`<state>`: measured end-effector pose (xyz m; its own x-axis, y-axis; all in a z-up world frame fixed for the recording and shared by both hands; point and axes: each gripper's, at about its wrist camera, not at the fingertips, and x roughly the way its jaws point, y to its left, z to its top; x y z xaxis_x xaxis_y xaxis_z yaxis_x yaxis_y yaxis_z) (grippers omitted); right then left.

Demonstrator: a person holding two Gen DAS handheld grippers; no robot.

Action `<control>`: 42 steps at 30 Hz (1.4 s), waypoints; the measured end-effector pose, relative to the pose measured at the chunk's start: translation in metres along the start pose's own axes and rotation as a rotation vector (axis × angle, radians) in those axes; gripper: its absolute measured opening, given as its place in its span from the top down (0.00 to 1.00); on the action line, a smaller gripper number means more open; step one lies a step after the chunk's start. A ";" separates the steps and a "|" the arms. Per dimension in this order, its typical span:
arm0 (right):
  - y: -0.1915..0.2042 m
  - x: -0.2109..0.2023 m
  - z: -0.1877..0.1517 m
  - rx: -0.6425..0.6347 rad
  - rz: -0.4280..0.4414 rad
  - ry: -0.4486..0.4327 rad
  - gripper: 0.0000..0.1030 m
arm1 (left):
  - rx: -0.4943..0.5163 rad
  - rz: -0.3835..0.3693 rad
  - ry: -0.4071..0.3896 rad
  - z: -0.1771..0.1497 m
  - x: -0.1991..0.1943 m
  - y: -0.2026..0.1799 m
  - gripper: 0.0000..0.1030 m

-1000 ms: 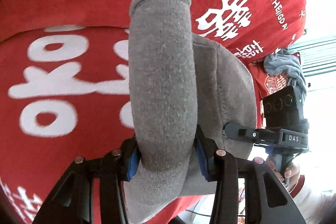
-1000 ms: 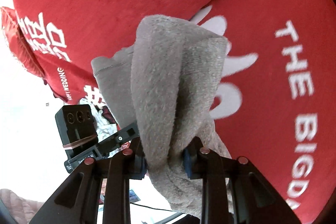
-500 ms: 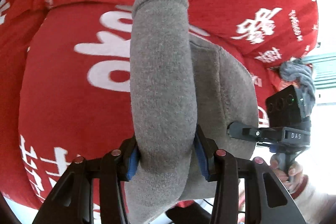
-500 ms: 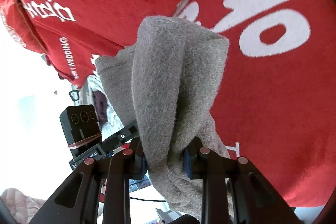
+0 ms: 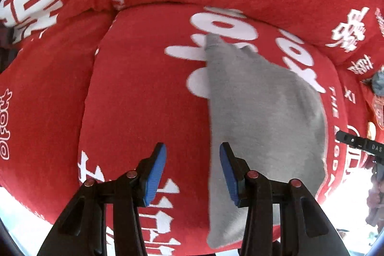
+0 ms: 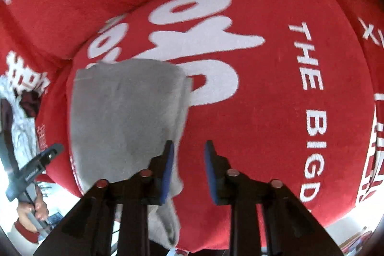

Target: Fold small clothes

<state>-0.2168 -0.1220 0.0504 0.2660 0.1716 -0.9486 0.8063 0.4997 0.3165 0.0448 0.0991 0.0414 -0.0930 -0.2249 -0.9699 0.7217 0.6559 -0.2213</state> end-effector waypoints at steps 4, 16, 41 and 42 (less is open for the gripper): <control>0.024 -0.006 -0.026 -0.083 0.077 -0.019 0.91 | 0.057 -0.076 -0.013 -0.008 -0.004 -0.030 0.40; 0.037 0.052 -0.060 -0.166 -0.087 -0.015 1.00 | 0.067 -0.052 0.077 -0.049 0.048 -0.046 0.26; 0.031 0.047 -0.064 -0.021 -0.106 0.087 1.00 | 0.062 0.074 0.140 -0.065 0.007 -0.049 0.26; 0.031 0.046 -0.064 -0.011 -0.110 0.094 1.00 | 0.061 0.076 0.141 -0.065 0.003 -0.049 0.26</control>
<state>-0.2134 -0.0440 0.0174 0.1252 0.1937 -0.9730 0.8220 0.5289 0.2111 -0.0353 0.1136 0.0431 -0.1288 -0.0707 -0.9891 0.7701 0.6213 -0.1447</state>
